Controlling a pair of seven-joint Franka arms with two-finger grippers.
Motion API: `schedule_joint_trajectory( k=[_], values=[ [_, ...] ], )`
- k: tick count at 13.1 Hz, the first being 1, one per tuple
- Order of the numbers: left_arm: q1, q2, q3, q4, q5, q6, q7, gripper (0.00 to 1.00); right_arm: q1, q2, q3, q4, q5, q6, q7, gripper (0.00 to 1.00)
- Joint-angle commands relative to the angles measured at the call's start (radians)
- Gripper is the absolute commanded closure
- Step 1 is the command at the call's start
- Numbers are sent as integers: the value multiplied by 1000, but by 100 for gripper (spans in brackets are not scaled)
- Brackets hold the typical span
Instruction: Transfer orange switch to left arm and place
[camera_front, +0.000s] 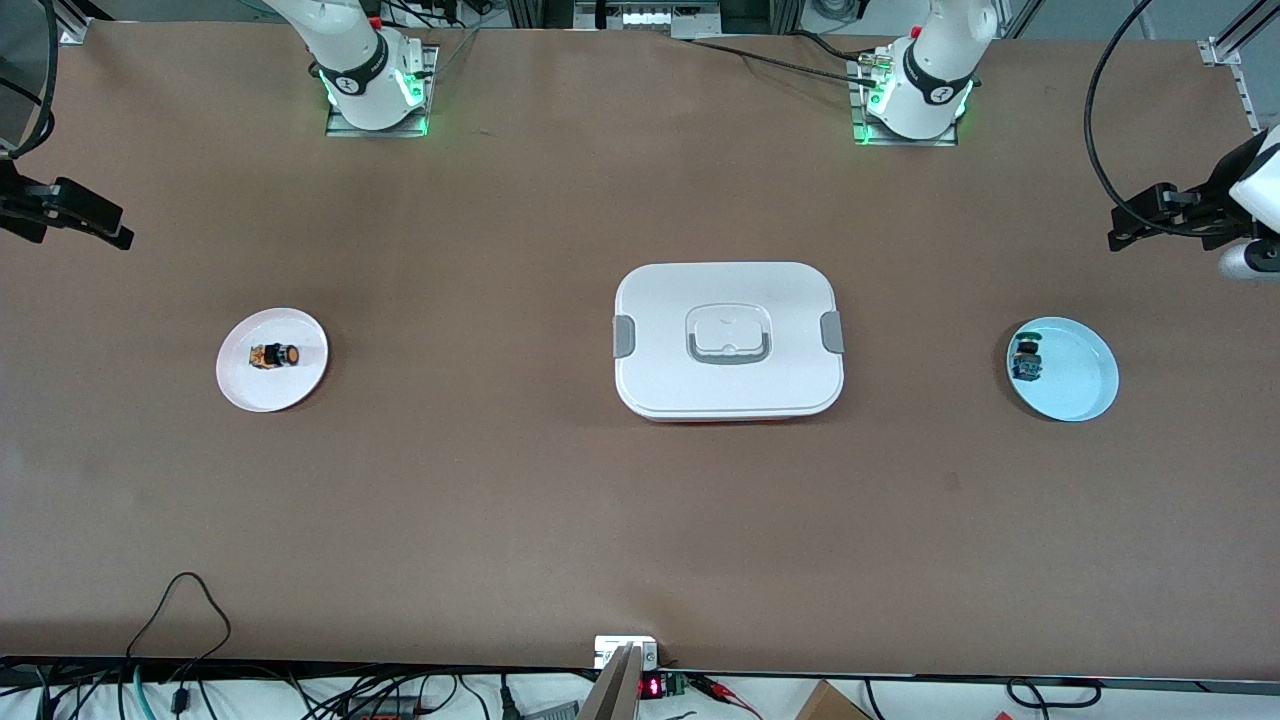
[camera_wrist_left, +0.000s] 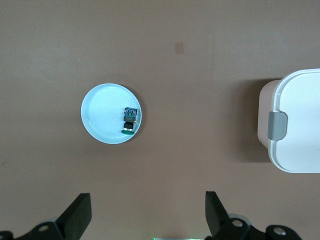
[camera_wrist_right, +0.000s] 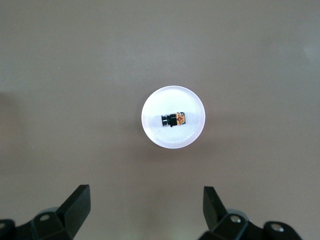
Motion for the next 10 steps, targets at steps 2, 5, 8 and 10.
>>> schedule_joint_trajectory(
  k=[2,5,8,10],
  values=[
    [1,5,3,25,-20,-23,0,0,-7,29,3,14,6,-15,-3,0],
    [1,5,3,25,-20,-23,-2,0,-7,45,1,12,2,-11,-1,0],
    [3,7,3,24,-20,-23,0,0,-2,80,1,8,-38,2,14,0],
    [3,7,3,24,-20,-25,1,0,-4,98,1,6,-40,46,14,0]
  ],
)
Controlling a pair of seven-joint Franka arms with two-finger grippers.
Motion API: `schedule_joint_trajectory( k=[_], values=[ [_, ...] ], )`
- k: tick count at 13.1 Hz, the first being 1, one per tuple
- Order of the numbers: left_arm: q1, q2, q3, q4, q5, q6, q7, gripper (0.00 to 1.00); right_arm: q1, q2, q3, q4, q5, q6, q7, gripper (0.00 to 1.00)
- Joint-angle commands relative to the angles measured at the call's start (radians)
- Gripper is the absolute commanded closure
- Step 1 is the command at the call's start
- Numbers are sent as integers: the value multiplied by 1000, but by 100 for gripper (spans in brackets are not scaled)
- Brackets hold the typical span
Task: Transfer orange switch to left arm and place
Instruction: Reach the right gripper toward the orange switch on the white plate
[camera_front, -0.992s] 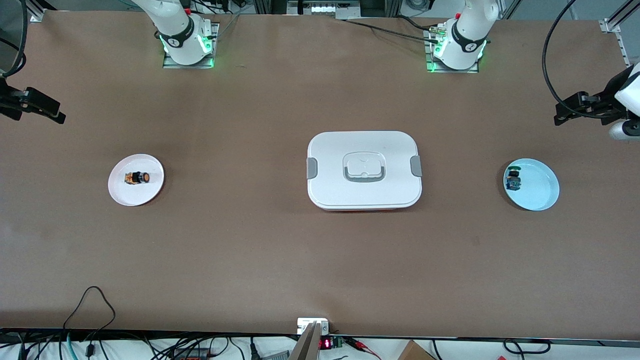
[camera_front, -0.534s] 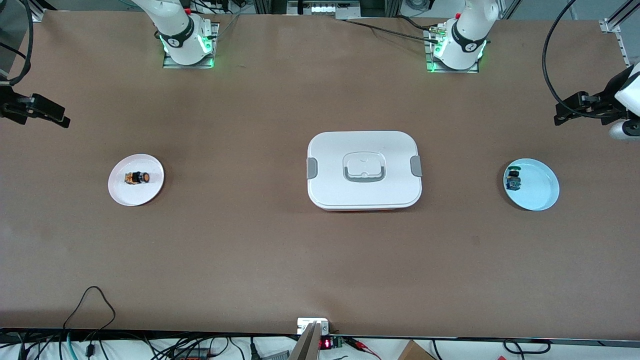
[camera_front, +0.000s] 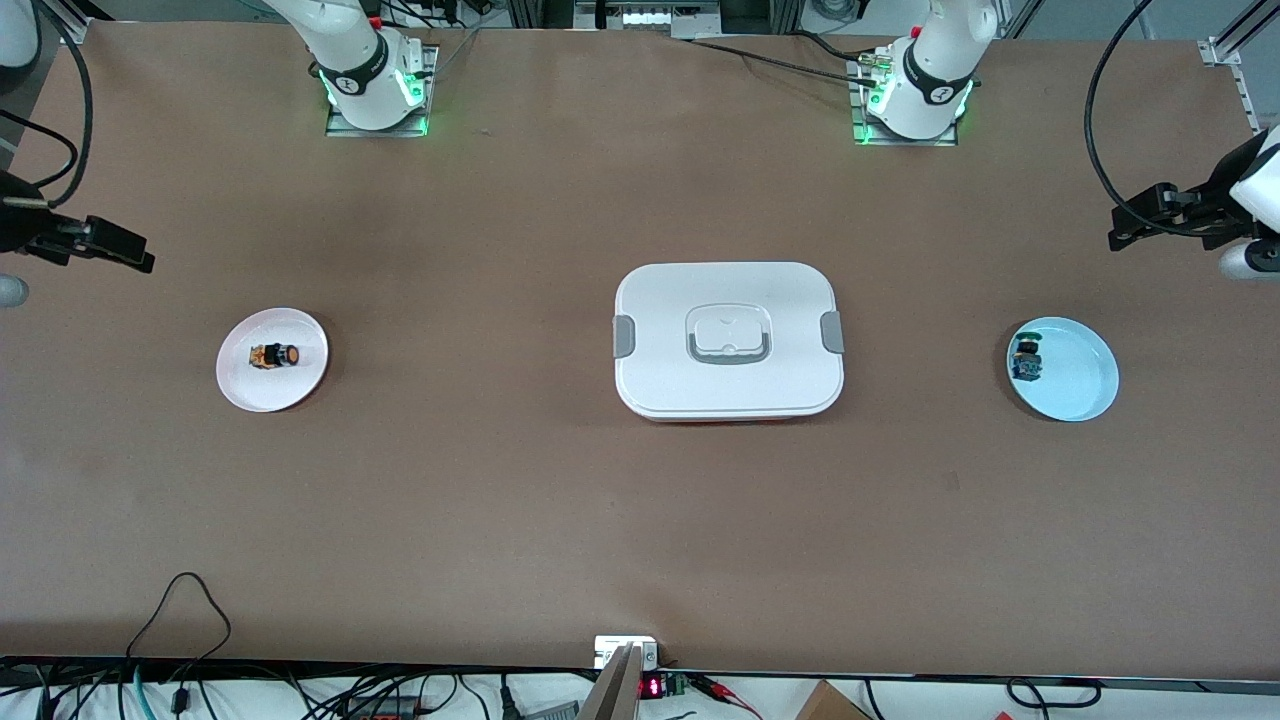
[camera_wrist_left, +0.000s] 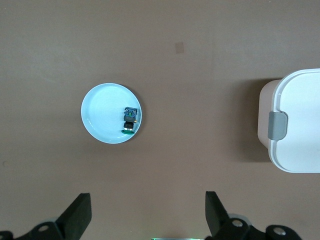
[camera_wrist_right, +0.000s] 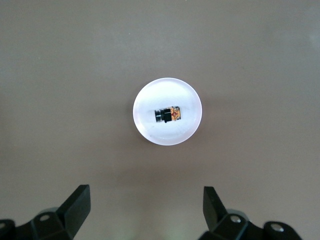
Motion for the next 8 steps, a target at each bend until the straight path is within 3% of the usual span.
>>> schedule_joint_trajectory(
  k=[1,8],
  values=[
    [2,7,2,25,-20,-22,0,0,-4,32,3,8,-15,51,7,0],
    [2,7,2,24,-20,-22,-4,0,-6,136,3,4,-41,123,11,0]
  ],
)
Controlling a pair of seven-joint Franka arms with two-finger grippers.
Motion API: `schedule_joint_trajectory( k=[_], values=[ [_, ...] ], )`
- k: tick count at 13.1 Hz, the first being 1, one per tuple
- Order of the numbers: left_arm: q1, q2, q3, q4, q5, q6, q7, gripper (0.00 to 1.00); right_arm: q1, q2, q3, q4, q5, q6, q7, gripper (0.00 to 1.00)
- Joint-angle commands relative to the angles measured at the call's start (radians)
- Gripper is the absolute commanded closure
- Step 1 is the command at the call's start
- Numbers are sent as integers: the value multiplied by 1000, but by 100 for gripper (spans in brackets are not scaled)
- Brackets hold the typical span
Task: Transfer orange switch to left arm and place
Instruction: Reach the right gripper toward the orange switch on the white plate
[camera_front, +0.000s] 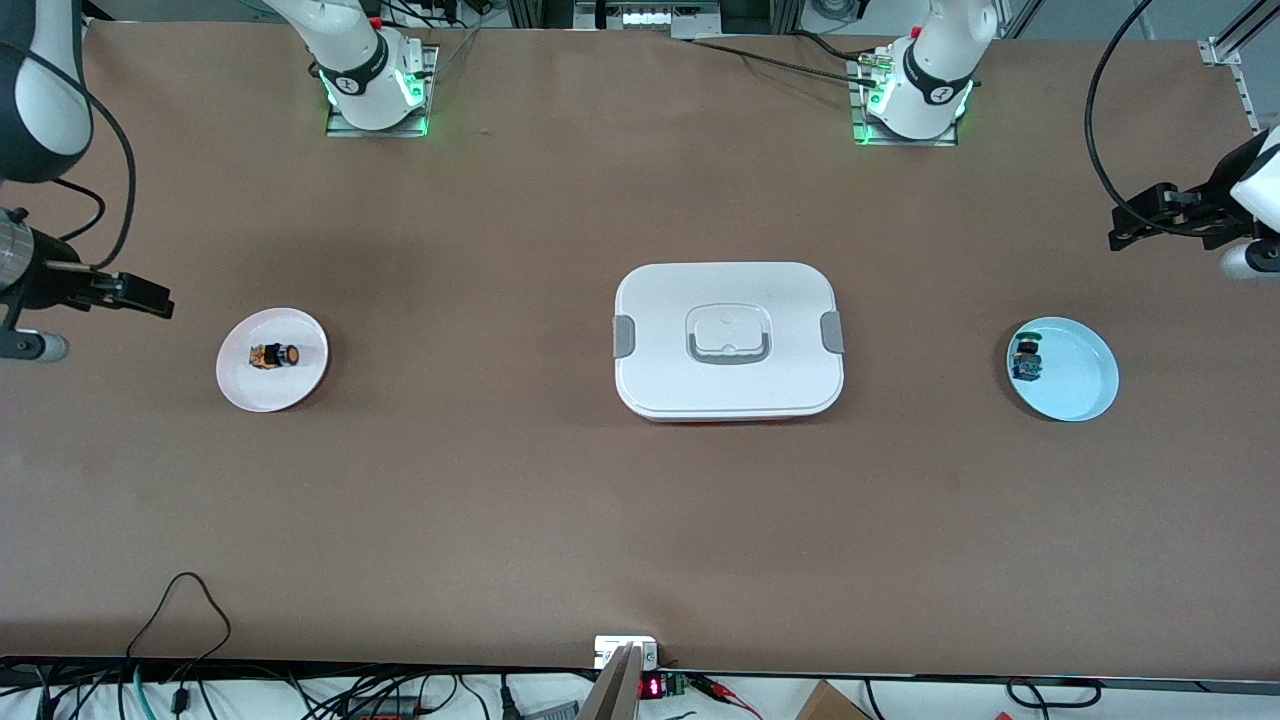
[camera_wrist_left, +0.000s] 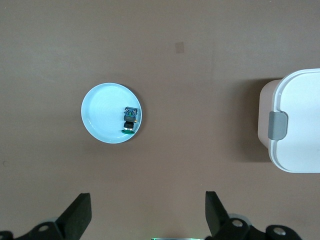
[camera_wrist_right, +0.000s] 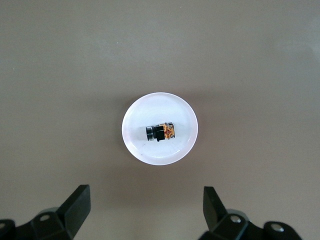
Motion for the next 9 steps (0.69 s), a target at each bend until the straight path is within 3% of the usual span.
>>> schedule_joint_trajectory(
  k=[1,9],
  values=[
    [2,7,2,24,-20,-23,-5,0,-7,40,4,6,-15,41,2,0],
    [1,7,2,24,-20,-23,-4,0,-16,52,3,-250,-14,355,-6,0]
  ],
)
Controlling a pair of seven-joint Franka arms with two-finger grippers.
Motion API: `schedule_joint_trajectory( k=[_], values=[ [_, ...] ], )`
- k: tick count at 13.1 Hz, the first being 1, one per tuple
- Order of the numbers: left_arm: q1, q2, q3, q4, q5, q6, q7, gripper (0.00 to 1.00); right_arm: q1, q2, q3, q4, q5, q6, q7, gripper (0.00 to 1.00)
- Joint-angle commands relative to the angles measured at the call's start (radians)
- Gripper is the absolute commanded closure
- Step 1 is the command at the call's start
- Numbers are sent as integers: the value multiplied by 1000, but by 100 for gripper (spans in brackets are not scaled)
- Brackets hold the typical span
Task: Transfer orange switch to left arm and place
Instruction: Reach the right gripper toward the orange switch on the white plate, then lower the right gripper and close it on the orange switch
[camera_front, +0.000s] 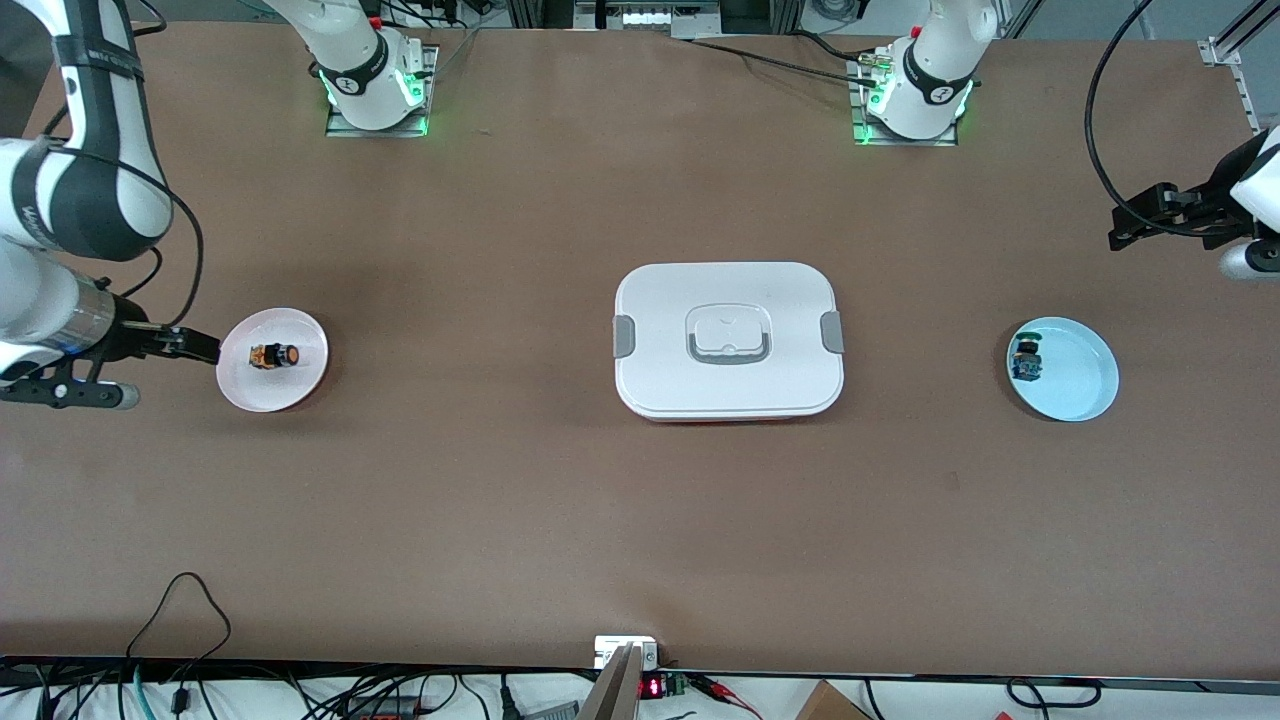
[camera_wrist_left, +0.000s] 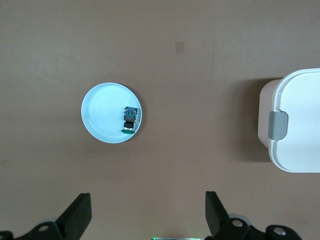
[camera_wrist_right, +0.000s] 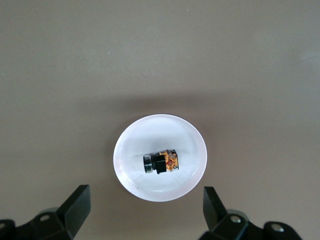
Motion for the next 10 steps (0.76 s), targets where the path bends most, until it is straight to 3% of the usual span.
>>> schedule_joint_trajectory(
  k=[1,5,10],
  values=[
    [2,7,2,24,-20,-21,-4,0,-11,-22,6,-111,-15,113,-6,0],
    [1,7,2,25,-20,-21,-5,0,-33,31,6,-223,-12,344,-83,0],
    [1,7,2,25,-20,-21,-2,0,-41,87,7,-269,4,395,-85,0]
  ],
)
